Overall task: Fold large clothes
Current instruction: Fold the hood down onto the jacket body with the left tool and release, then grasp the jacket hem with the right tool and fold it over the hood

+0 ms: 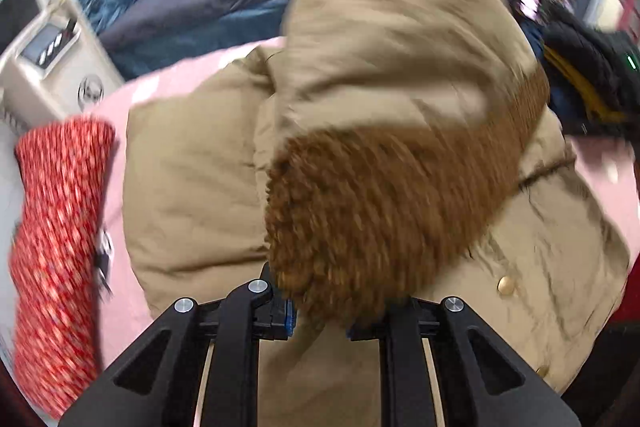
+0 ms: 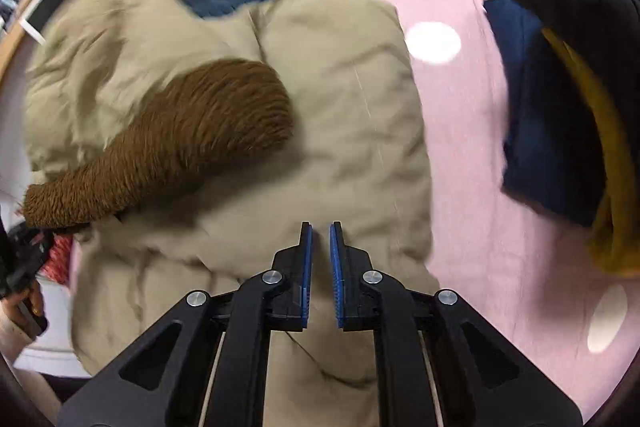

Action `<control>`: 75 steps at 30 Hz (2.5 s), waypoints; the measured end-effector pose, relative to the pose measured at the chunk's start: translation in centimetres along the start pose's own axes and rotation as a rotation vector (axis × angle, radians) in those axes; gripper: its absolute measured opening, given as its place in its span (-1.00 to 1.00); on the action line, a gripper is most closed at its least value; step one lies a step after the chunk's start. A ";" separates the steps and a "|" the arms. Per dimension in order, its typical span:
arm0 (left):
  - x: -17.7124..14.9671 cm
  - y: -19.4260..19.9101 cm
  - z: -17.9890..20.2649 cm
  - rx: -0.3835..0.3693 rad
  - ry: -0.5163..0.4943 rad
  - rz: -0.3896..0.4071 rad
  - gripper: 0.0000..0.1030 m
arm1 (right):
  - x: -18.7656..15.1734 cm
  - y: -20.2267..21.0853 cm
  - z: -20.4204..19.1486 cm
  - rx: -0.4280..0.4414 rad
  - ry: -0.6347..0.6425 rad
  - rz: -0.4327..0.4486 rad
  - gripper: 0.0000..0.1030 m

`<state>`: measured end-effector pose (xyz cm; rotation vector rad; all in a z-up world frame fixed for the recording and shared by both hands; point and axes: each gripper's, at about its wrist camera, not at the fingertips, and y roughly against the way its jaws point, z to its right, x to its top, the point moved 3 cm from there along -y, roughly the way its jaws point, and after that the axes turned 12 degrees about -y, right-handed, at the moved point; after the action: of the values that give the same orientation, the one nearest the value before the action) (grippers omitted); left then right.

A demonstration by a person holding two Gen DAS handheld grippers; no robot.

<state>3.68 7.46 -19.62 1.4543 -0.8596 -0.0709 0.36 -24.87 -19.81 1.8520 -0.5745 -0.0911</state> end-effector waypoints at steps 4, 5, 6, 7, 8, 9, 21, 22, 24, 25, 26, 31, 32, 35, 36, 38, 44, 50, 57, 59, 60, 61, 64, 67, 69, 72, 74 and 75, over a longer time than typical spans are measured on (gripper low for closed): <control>0.0 -0.1 -0.3 0.012 -0.005 -0.006 -0.69 | 1.9 3.0 -2.6 0.104 -0.043 0.058 -0.56; -0.1 0.0 0.0 0.014 -0.020 -0.008 -0.68 | 2.7 3.7 -3.7 0.126 -0.038 0.086 -0.38; -0.2 -0.1 -0.1 0.014 -0.034 -0.013 -0.68 | 3.8 4.6 -5.5 0.153 -0.030 0.127 0.07; -0.2 0.0 0.2 0.015 -0.058 -0.021 -0.67 | 4.6 5.0 -6.8 0.173 -0.019 0.146 0.28; -0.3 0.2 0.6 0.023 -0.086 -0.023 -0.67 | 5.5 5.4 -8.5 0.204 0.002 0.157 0.28; -0.4 0.2 1.1 0.027 -0.108 -0.025 -0.66 | 6.3 5.7 -10.3 0.231 0.023 0.164 0.28; -3.8 1.1 1.3 0.000 -0.017 -0.088 0.11 | 6.0 1.0 -24.8 0.125 0.295 0.103 0.46; -4.0 1.7 1.3 0.001 -0.005 -0.078 0.15 | 5.0 0.1 -24.7 0.097 0.308 0.098 0.46; -4.1 2.5 0.9 0.004 0.014 -0.067 0.31 | 2.2 -1.6 -23.0 0.025 0.324 0.090 0.47; -4.1 2.9 0.7 0.003 0.025 -0.060 0.32 | 1.1 -2.4 -21.4 0.006 0.323 0.079 0.47; -4.1 3.4 0.6 -0.002 0.034 -0.056 0.32 | 0.1 -3.1 -20.5 -0.010 0.323 0.059 0.47; -2.5 3.9 0.3 -0.002 -0.015 -0.062 0.32 | -3.8 -5.9 -18.0 -0.076 0.344 0.003 0.48; -2.2 3.9 0.6 -0.008 -0.036 -0.064 0.32 | -4.2 -6.0 -17.9 -0.089 0.352 0.010 0.48; -2.5 4.1 1.1 -0.015 -0.105 -0.082 0.33 | -4.3 -5.4 -17.9 -0.111 0.350 0.017 0.48; -3.2 4.1 1.1 -0.030 -0.131 -0.097 0.40 | -4.4 -5.2 -17.8 -0.113 0.345 0.017 0.48; -4.7 4.4 1.3 -0.076 -0.174 -0.132 0.52 | -4.7 -4.6 -17.5 -0.105 0.334 0.016 0.48; -6.8 6.8 0.5 -0.129 -0.209 -0.158 0.52 | -5.7 -2.8 -17.5 -0.080 0.340 0.016 0.48; -2.1 11.0 0.7 -0.239 -0.122 0.017 0.62 | -4.3 0.3 -17.1 -0.014 0.260 0.071 0.48; 4.5 9.6 1.7 -0.165 -0.030 0.155 0.63 | -1.3 2.6 -16.3 -0.018 0.200 0.159 0.48; 5.3 7.8 2.2 -0.101 -0.046 0.125 0.63 | -0.5 2.1 -16.1 -0.016 0.199 0.140 0.48; 5.6 6.3 2.8 -0.075 -0.067 0.093 0.63 | -0.4 1.5 -16.0 -0.013 0.202 0.117 0.48; 5.7 5.5 3.2 -0.059 -0.081 0.070 0.63 | -0.6 0.7 -16.0 -0.005 0.205 0.080 0.49; 5.1 2.0 4.1 -0.029 -0.105 -0.024 0.63 | -1.2 -1.6 -15.5 -0.029 0.232 0.007 0.59; 3.5 -0.6 3.7 -0.043 -0.067 -0.095 0.65 | -1.7 -3.3 -15.3 -0.052 0.256 -0.023 0.63; 2.9 -1.7 3.2 -0.050 -0.027 -0.101 0.73 | -2.0 -4.6 -15.0 -0.089 0.267 -0.043 0.68; 2.8 -2.9 3.3 -0.016 -0.034 -0.120 0.75 | -2.0 -6.4 -14.8 -0.128 0.281 -0.059 0.72; 3.4 -3.8 3.4 0.021 -0.040 -0.126 0.77 | -1.4 -7.3 -15.0 -0.142 0.275 -0.064 0.73; 3.6 -4.1 3.3 0.031 -0.035 -0.125 0.78 | -0.9 -7.8 -15.2 -0.145 0.273 -0.061 0.73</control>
<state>6.26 2.11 -21.97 1.5395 -0.8003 -0.1779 7.33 -9.40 -21.65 1.7053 -0.3138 0.0776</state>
